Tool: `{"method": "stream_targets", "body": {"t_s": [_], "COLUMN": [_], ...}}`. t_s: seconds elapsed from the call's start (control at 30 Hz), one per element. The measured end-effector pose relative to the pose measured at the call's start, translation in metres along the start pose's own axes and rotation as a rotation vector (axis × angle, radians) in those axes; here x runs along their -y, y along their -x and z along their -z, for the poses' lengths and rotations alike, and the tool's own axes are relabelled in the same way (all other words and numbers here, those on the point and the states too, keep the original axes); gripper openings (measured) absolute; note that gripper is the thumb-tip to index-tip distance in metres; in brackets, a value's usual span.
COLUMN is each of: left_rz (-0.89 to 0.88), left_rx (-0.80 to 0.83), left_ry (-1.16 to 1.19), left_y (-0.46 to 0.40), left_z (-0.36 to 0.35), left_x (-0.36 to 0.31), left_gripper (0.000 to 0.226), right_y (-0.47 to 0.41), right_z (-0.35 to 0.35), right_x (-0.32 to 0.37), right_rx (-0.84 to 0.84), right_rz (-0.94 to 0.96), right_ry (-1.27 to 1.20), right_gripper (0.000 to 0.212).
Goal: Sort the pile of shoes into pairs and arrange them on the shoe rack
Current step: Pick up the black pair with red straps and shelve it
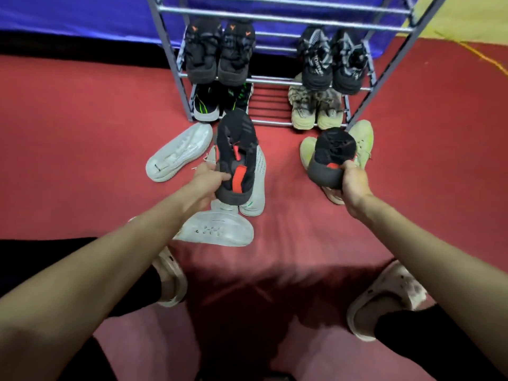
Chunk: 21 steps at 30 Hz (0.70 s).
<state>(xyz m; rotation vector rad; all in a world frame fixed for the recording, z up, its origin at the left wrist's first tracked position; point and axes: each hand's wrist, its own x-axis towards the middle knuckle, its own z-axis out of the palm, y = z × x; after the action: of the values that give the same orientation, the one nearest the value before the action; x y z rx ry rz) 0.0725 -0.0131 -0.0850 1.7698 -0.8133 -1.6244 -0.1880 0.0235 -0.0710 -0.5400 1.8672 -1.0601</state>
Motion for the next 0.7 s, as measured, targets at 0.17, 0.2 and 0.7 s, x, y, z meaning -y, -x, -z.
{"method": "stream_targets", "body": {"t_s": [0.17, 0.2, 0.7], "left_rz": [-0.157, -0.189, -0.307], "left_rx": [0.238, 0.279, 0.297], "left_ry": [0.009, 0.010, 0.107], "left_y": [0.041, 0.050, 0.056], "left_z": [-0.002, -0.005, -0.088], "left_x": [-0.061, -0.074, -0.195], "left_gripper": [0.022, 0.023, 0.022], "right_y": [0.018, 0.019, -0.043], "right_z": [0.026, 0.031, 0.049], "right_x": [0.051, 0.061, 0.162], "right_rx": [-0.018, -0.020, -0.019], "right_rz": [0.261, 0.274, 0.346], "right_ry": [-0.008, -0.029, -0.253], "right_gripper": [0.013, 0.010, 0.010]}}
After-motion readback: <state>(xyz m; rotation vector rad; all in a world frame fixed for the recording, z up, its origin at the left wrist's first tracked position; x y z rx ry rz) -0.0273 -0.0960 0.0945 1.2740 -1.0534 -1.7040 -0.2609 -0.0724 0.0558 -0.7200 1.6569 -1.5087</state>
